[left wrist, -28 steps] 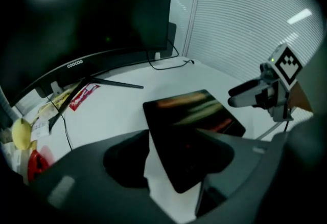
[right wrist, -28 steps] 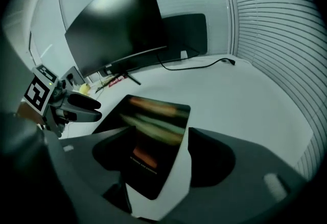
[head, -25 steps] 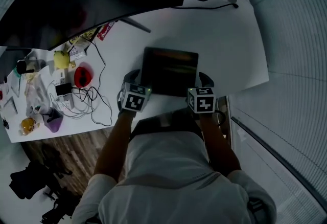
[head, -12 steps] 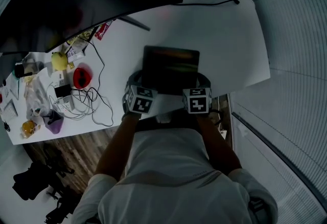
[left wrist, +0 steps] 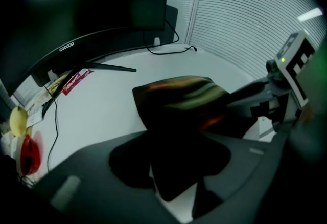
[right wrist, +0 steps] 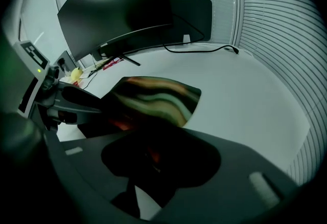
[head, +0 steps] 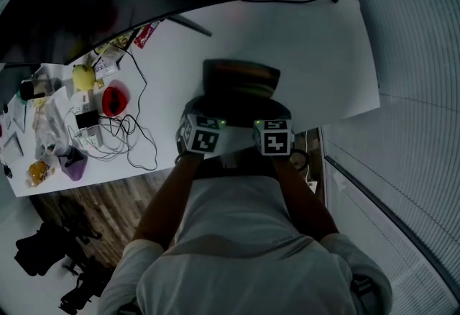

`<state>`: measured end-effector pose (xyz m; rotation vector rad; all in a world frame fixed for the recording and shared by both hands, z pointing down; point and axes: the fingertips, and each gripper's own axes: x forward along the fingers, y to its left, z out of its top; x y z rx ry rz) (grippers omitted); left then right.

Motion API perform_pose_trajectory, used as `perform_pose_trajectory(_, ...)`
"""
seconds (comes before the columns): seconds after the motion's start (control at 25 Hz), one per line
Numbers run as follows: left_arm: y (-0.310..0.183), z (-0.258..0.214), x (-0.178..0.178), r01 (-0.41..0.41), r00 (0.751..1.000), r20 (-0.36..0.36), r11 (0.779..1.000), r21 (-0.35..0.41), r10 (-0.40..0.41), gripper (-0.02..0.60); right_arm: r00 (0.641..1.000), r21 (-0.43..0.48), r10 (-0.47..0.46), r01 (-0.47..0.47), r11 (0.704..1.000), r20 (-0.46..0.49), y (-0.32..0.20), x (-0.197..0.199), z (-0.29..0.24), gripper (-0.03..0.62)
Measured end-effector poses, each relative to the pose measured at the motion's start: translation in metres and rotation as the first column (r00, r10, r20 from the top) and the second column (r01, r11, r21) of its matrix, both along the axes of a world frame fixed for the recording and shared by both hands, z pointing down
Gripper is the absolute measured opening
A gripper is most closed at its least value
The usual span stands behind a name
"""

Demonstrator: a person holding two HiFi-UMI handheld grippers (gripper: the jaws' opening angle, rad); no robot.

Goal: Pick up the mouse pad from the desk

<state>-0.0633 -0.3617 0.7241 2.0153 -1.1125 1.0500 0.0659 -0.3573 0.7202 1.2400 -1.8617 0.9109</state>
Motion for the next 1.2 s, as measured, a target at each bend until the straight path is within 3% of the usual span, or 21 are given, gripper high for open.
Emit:
perform_pose_trajectory(0.08, 0.006, -0.001, 0.008, -0.011, 1.000, -0.005, 1.000, 0.010, 0.011, 0.121, 1.000, 0.014, -0.011, 0.010, 1.000, 0.023, 0.001, -0.004, 0.000, 0.142)
perform_pose_trajectory(0.16, 0.009, -0.005, 0.013, -0.016, 1.000, 0.001, 0.999, 0.037, 0.016, 0.082, 0.999, 0.017, -0.025, 0.024, 1.000, 0.042, 0.005, -0.009, -0.003, 0.096)
perform_pose_trajectory(0.4, 0.010, -0.037, 0.015, -0.016, 0.996, -0.085, 0.998, 0.065, 0.022, 0.076, 0.994, 0.073, -0.040, 0.033, 0.997, 0.100, 0.010, -0.014, -0.025, 0.069)
perform_pose_trajectory(0.64, -0.001, -0.112, 0.014, 0.033, 0.983, -0.184, 0.974, 0.223, 0.009, 0.074, 0.986, 0.251, -0.052, 0.011, 0.968, 0.156, -0.006, -0.014, -0.102, 0.061)
perform_pose_trajectory(0.76, -0.008, -0.164, 0.010, 0.062, 0.975, -0.220, 0.944, 0.323, 0.011, 0.074, 0.981, 0.354, -0.071, 0.003, 0.935, 0.181, -0.013, -0.016, -0.155, 0.060)
perform_pose_trajectory(0.88, -0.009, -0.217, 0.005, 0.095, 0.967, -0.255, 0.899, 0.427, 0.019, 0.072, 0.978, 0.452, -0.102, 0.008, 0.892, 0.184, -0.014, -0.022, -0.211, 0.058)
perform_pose_trajectory(1.2, 0.006, -0.344, -0.011, 0.168, 0.947, -0.316, 0.752, 0.638, 0.057, 0.071, 0.966, 0.693, -0.194, 0.021, 0.721, 0.173, -0.002, -0.031, -0.349, 0.058)
